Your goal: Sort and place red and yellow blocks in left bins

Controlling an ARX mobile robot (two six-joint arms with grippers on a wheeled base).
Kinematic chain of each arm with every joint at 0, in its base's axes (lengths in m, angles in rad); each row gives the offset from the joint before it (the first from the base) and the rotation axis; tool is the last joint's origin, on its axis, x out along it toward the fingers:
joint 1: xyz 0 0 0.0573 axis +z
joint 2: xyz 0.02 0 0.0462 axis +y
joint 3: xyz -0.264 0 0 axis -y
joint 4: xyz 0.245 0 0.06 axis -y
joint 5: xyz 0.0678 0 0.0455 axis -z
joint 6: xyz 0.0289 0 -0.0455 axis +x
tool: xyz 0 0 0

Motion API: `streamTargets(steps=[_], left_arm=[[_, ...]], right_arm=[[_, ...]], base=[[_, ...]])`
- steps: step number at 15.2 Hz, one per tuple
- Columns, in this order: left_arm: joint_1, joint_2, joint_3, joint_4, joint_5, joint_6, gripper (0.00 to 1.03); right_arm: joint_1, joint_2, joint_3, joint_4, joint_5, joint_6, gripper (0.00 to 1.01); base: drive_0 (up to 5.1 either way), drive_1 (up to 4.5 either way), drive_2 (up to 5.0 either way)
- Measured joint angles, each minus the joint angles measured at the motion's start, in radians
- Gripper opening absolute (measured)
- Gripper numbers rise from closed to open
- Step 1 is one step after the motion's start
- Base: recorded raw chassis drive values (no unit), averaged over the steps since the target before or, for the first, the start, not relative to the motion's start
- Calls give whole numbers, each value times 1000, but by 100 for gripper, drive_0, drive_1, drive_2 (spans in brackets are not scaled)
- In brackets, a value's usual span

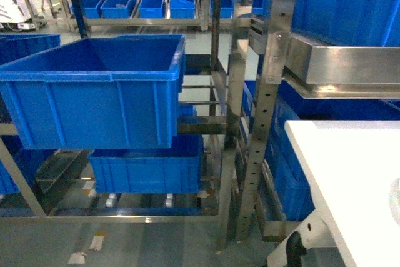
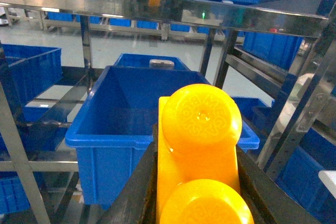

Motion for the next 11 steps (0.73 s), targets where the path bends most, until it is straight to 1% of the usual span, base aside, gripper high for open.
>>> streamTargets(steps=[11], left_arm=[[-1,0,0,0,2,0,27]], right_arm=[[0,0,0,-2,0,0,28]], base=[[-499,240,240]])
